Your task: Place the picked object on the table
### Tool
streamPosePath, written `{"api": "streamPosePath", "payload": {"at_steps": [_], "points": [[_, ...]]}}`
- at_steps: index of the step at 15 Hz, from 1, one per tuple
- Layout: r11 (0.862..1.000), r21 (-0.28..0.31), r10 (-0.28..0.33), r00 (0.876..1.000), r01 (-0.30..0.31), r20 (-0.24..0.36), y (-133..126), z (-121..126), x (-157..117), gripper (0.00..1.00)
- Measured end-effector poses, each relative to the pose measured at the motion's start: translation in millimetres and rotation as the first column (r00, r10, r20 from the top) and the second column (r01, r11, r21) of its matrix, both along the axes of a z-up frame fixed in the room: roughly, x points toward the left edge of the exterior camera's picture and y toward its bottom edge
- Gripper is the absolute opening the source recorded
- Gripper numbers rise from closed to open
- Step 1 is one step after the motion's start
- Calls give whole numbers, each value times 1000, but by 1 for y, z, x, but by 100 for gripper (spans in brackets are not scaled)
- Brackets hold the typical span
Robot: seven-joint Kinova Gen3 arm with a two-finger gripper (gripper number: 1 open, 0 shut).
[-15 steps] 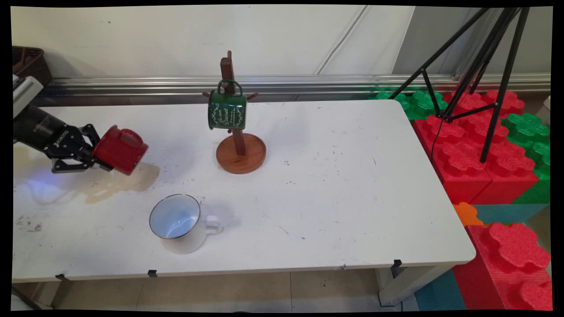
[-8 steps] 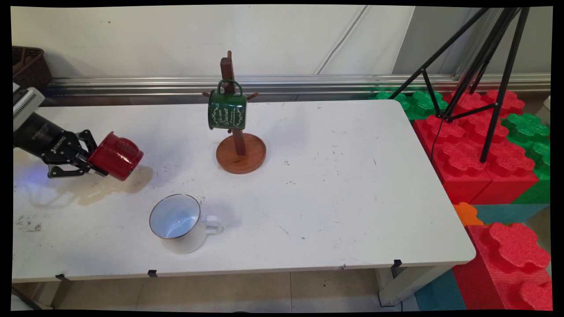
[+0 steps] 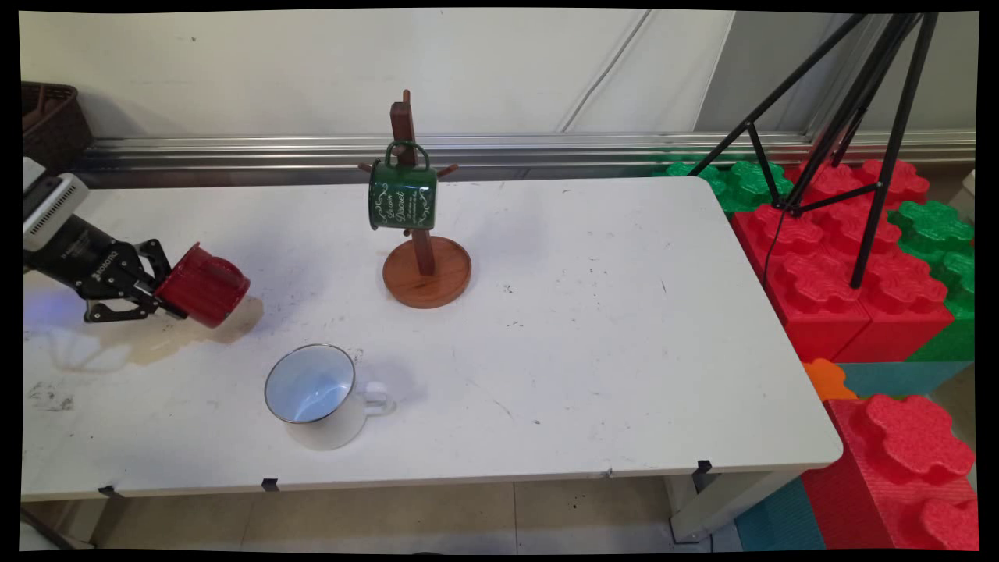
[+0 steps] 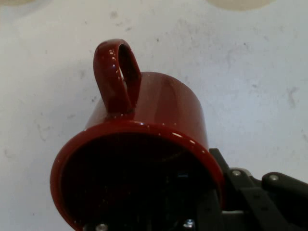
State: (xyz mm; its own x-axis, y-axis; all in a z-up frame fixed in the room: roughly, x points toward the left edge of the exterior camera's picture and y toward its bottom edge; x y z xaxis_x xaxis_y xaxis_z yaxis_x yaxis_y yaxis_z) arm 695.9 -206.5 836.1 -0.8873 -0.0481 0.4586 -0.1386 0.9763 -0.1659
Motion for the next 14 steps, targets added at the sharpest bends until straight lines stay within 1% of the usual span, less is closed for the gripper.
{"api": "streamPosePath", "payload": {"at_steps": [9,14], "points": [[1000,7,3,998,-3,63,3,-5,-4,0],[1000,6,3,997,-3,81,3,-7,-5,0]]}}
